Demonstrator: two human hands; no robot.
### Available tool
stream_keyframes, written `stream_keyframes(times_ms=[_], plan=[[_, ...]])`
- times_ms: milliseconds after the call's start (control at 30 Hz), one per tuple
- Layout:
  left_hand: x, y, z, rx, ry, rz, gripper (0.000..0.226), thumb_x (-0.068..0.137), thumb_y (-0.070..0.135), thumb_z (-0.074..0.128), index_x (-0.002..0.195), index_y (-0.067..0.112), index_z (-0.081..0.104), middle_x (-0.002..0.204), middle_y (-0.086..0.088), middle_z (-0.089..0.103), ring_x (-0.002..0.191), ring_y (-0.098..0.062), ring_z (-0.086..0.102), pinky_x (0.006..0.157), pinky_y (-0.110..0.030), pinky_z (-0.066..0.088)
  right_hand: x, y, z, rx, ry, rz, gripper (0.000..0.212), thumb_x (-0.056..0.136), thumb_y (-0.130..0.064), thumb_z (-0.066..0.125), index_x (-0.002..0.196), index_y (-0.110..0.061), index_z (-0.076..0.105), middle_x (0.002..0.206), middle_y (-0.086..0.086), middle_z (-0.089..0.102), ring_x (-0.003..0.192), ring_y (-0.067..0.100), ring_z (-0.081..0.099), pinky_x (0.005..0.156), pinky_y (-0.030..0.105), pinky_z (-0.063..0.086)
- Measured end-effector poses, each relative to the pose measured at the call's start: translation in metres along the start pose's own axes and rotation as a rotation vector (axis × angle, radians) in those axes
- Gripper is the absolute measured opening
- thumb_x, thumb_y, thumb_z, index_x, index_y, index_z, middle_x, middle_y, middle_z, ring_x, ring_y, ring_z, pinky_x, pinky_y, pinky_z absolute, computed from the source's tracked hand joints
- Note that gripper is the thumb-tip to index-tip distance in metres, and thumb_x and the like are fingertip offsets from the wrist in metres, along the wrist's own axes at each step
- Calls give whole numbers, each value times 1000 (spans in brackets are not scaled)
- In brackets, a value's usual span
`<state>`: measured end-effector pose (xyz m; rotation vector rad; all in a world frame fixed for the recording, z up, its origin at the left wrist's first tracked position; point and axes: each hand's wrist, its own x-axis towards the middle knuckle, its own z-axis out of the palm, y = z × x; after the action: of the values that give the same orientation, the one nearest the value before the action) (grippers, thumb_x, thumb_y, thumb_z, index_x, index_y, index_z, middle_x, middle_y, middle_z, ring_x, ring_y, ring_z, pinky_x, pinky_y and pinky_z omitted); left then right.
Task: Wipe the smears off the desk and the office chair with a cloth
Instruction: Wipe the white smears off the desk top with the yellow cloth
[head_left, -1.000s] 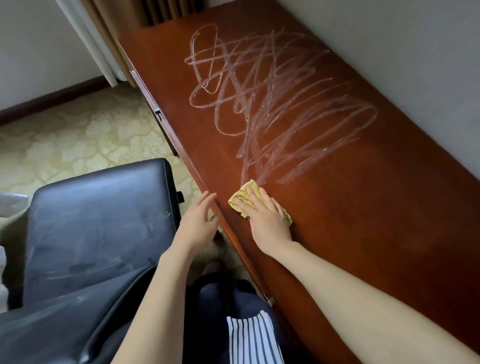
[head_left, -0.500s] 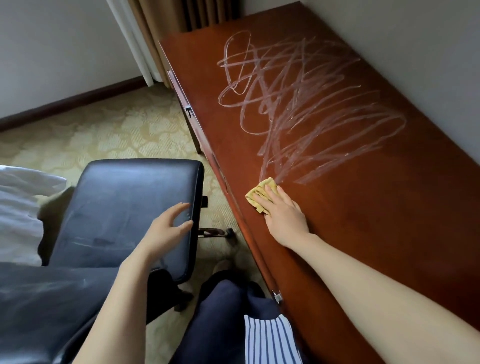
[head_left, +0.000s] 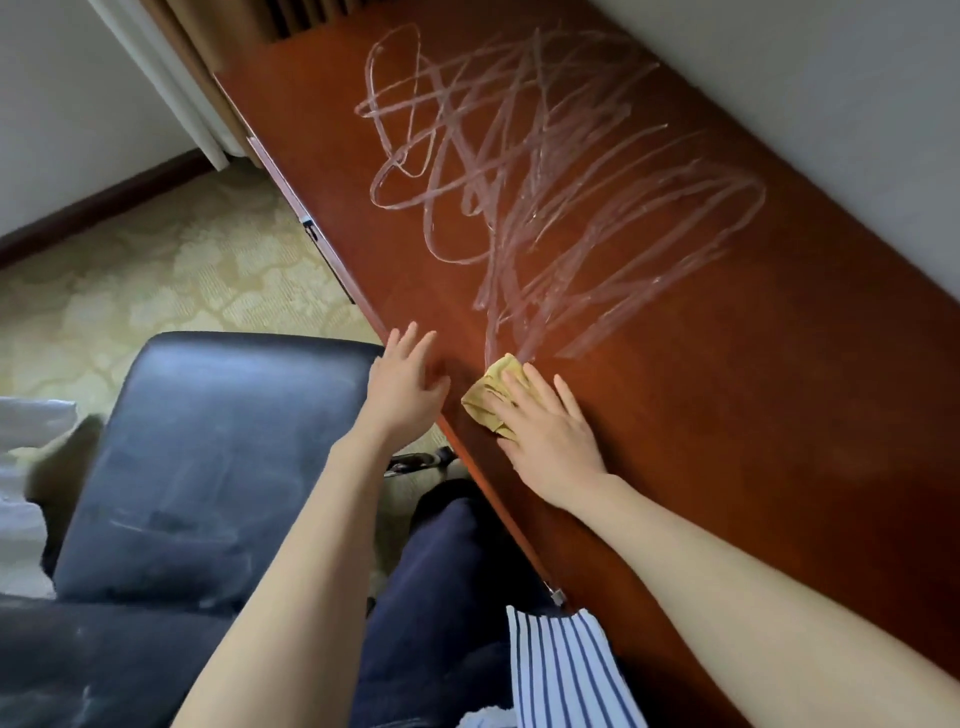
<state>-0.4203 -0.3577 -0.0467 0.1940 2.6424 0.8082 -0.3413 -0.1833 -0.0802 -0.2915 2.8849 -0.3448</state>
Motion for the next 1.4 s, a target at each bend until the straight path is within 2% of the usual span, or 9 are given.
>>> stream_keyframes(times_ms=[200, 300, 600, 767, 933, 1100, 1233, 1300, 1400], plan=[[64, -3, 1, 125, -6, -16, 66, 96, 15, 44, 151, 5, 9, 160, -12, -5, 147, -26, -10, 117, -43, 2, 19, -5, 4, 152, 15, 42, 50, 99, -19, 41, 146, -34, 31, 159, -8, 6, 146, 13, -5, 112, 28, -12], [92, -7, -5, 81, 13, -52, 75, 96, 26, 48, 151, 6, 2, 159, -11, -11, 146, -25, -14, 116, -43, -4, 46, -5, -5, 194, 4, -2, 51, 100, -15, 36, 146, -35, 31, 159, -10, 1, 146, 11, -8, 111, 24, -15], [140, -25, -7, 93, -18, -156, 79, 97, 51, 33, 151, 9, -7, 157, -10, -21, 144, -23, -21, 114, -43, -11, 131, -26, -13, 207, 29, 20, 47, 98, -13, 38, 142, -29, 40, 159, -5, 8, 146, 13, -7, 116, 30, -6], [147, -26, -6, 84, -100, -193, 82, 94, 61, 23, 150, 13, -14, 155, -6, -28, 142, -19, -28, 113, -41, -16, 122, -26, -13, 215, 45, -6, 52, 95, -6, 37, 143, -26, 40, 158, -5, 16, 146, 12, -3, 107, 17, -24], [148, -24, -17, 139, -223, -183, 121, 74, 80, 45, 146, 12, -24, 152, -8, -34, 139, -23, -33, 113, -44, -16, 78, -7, -12, 223, 35, -31, 66, 87, 10, 40, 141, -29, 43, 156, -8, 20, 142, 4, -4, 115, 23, -5], [146, -21, -27, 220, -331, -157, 153, 46, 90, 57, 143, 9, -30, 150, -13, -38, 139, -29, -33, 113, -49, -12, 18, 21, -11, 150, 6, 55, 71, 88, 9, 44, 143, -35, 37, 154, -14, 18, 144, 7, 4, 115, 29, -1], [142, -20, -28, 216, -307, -146, 154, 44, 88, 59, 145, 11, -26, 151, -11, -36, 139, -28, -32, 114, -48, -11, -28, 52, -15, 114, -11, 261, 74, 92, 7, 44, 143, -44, 28, 154, -19, 11, 145, 9, 6, 118, 33, 13], [139, -22, -28, 210, -273, -124, 149, 47, 89, 58, 148, 13, -21, 153, -11, -33, 141, -27, -30, 115, -47, -10, -41, 68, -20, 94, 18, 342, 73, 91, 7, 48, 142, -40, 27, 154, -13, 17, 145, 12, 12, 117, 33, 19], [130, -25, -26, 269, -275, -66, 147, 44, 92, 55, 149, 19, -17, 153, -11, -31, 141, -27, -29, 114, -49, -10, -43, 89, -29, 64, 5, 506, 65, 96, -1, 45, 146, -36, 25, 155, -12, 14, 145, 7, 5, 117, 30, 20]])
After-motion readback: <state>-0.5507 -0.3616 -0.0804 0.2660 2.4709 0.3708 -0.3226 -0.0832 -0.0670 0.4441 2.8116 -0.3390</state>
